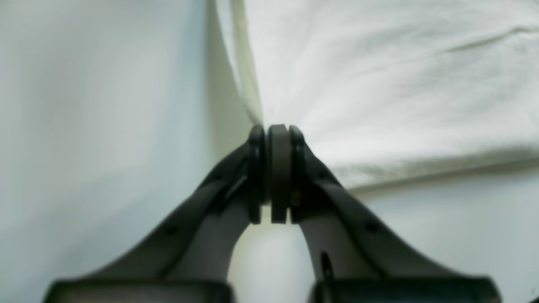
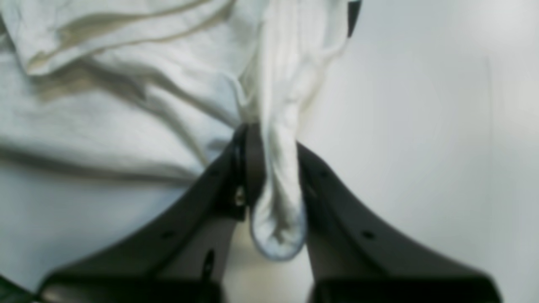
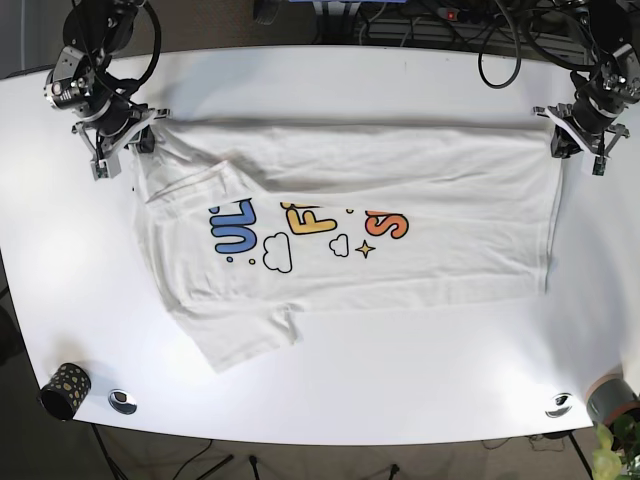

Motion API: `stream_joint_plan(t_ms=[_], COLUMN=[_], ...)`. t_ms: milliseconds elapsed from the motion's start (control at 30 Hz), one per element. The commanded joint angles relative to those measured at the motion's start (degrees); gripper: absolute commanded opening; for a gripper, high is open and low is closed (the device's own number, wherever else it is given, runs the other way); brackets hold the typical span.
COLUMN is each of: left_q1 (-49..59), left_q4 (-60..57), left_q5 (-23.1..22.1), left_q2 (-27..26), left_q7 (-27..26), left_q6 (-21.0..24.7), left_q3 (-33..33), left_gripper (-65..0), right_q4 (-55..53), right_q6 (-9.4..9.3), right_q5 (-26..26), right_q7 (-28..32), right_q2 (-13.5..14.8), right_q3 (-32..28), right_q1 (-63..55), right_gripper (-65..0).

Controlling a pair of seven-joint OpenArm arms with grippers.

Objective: Fold the T-shirt properly
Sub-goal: 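Pull the shoulder edges with both grippers toward the robot, straightening the shirt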

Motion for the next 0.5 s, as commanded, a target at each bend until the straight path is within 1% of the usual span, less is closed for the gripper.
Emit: stream_joint_plan(t_ms=[0, 33, 100, 167, 267, 400, 467], left_q1=[1.5, 2.2, 3.3, 3.9, 6.1, 6.8, 6.8], left_q4=[2.4, 2.9, 3.2, 3.2, 3.3, 3.1, 3.0], left_q5=[-0.4, -0.4, -0.1, 0.0, 0.0, 0.0, 0.0], left_q2=[-1.1, -1.1, -1.1, -1.2, -1.2, -1.2, -1.3], left_q7=[-0.7, -0.7, -0.7, -0.6, -0.6, -0.6, -0.6], left_q6=[-0.6, -1.3, -1.3, -1.3, -1.3, -1.3, -1.3], left_q3=[-1.5, -1.8, -2.1, -2.3, -4.3, -5.1, -5.3], left_gripper=[-64.0, -64.0, -64.0, -64.0, -64.0, -63.7, -63.5], right_q4=[4.4, 5.6, 7.9, 9.5, 11.5, 11.5, 11.1], right_q6=[0.05, 0.05, 0.22, 0.22, 0.31, 0.22, 0.22], right_q5=[0.5, 0.4, 0.5, 0.5, 0.5, 0.1, 0.0], right_q7=[0.9, 0.9, 0.9, 0.9, 0.9, 0.7, -0.1], right_q2=[-0.3, -1.0, -2.2, -2.9, -4.2, -4.5, -4.5], right_q3=[1.2, 1.4, 2.2, 2.5, 2.4, 2.4, 2.6], right_q1=[-2.4, -3.6, -6.8, -8.8, -12.3, -13.6, -13.6], right_gripper=[-62.0, -62.0, -62.0, -61.8, -61.8, -61.4, -58.5])
